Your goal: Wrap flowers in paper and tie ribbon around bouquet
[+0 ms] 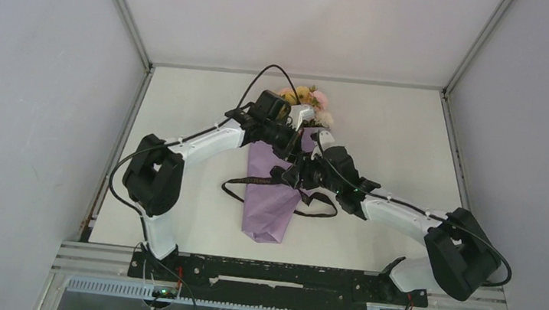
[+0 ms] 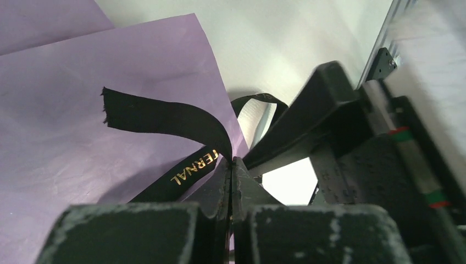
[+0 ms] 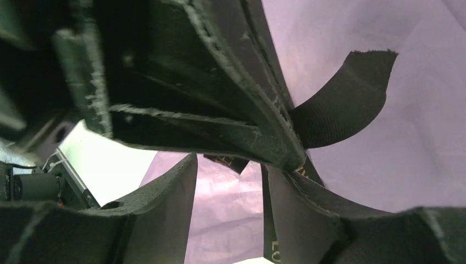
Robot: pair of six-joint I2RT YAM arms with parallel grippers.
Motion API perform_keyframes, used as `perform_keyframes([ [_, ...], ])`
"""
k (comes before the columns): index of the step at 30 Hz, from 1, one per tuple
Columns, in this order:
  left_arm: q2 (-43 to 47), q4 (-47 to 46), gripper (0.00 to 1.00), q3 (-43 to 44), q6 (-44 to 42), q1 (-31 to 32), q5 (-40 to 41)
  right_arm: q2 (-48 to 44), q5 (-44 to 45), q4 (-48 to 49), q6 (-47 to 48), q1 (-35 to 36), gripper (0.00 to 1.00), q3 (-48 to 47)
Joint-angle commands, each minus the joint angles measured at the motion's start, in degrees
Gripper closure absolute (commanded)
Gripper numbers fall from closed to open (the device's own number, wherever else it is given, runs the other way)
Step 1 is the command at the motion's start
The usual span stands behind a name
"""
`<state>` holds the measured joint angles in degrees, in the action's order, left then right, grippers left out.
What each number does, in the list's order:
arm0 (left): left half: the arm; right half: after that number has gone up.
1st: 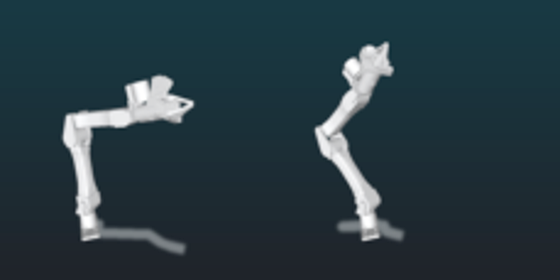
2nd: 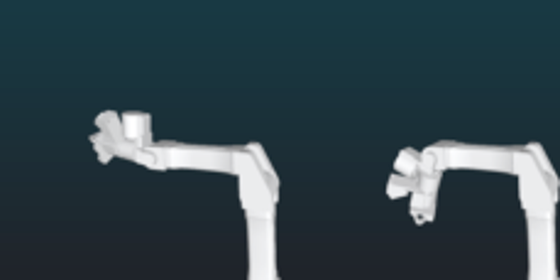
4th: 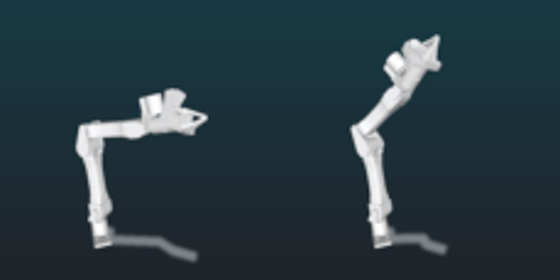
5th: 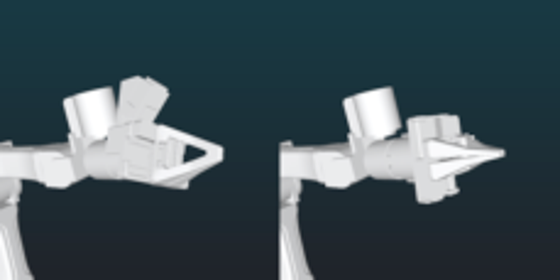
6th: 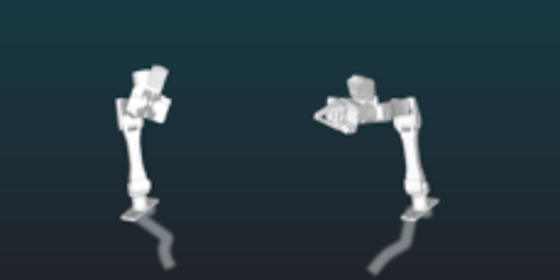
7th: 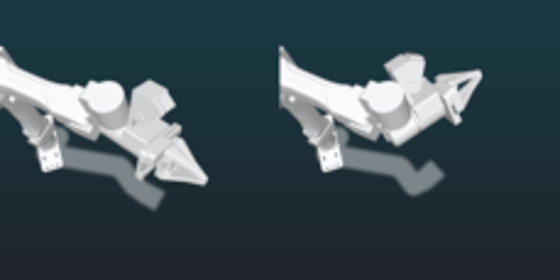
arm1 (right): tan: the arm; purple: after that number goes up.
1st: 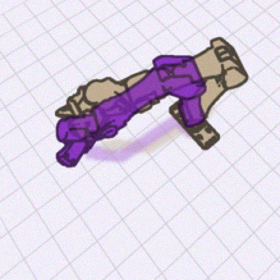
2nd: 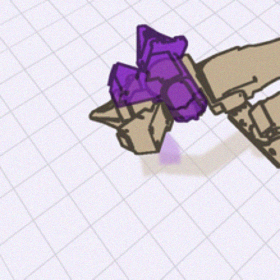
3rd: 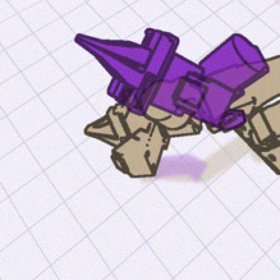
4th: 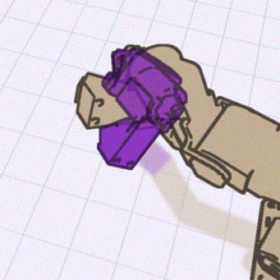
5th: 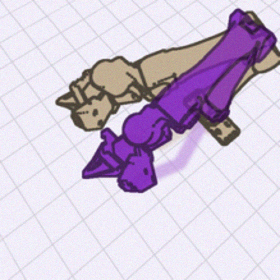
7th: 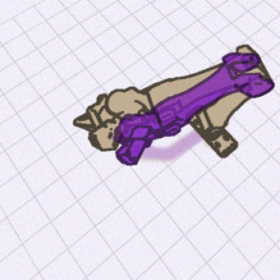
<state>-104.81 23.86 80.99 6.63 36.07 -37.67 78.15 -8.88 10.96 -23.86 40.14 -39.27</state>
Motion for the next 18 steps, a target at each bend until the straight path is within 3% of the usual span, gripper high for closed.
perform_keyframes([
  [1,1.2,-1.8,1.00,0.9,1.6,0.2,-2.0,2.3,1.9,8.4,-3.1,0.0,0.48,-0.5],
  [6,1.7,-0.8,1.00,0.0,0.3,0.2,-2.2,4.5,-0.3,10.6,-4.5,-1.5,0.97,-0.5],
  [8,2.0,1.5,0.94,0.3,-1.9,0.1,-2.6,5.2,-1.8,10.4,-4.4,-2.8,1.00,-0.3],
  [11,2.9,8.8,0.60,1.9,-9.3,-0.1,0.7,4.0,-2.9,9.8,-4.1,-4.9,1.00,1.1],
  [13,4.0,12.7,0.48,2.4,-14.6,-0.8,5.2,2.9,-3.7,8.8,-3.0,-5.4,1.00,1.3],
  [18,6.9,12.2,0.45,-0.6,-21.2,-2.4,21.1,1.5,-4.9,5.9,-1.2,-5.9,1.00,1.3],
])
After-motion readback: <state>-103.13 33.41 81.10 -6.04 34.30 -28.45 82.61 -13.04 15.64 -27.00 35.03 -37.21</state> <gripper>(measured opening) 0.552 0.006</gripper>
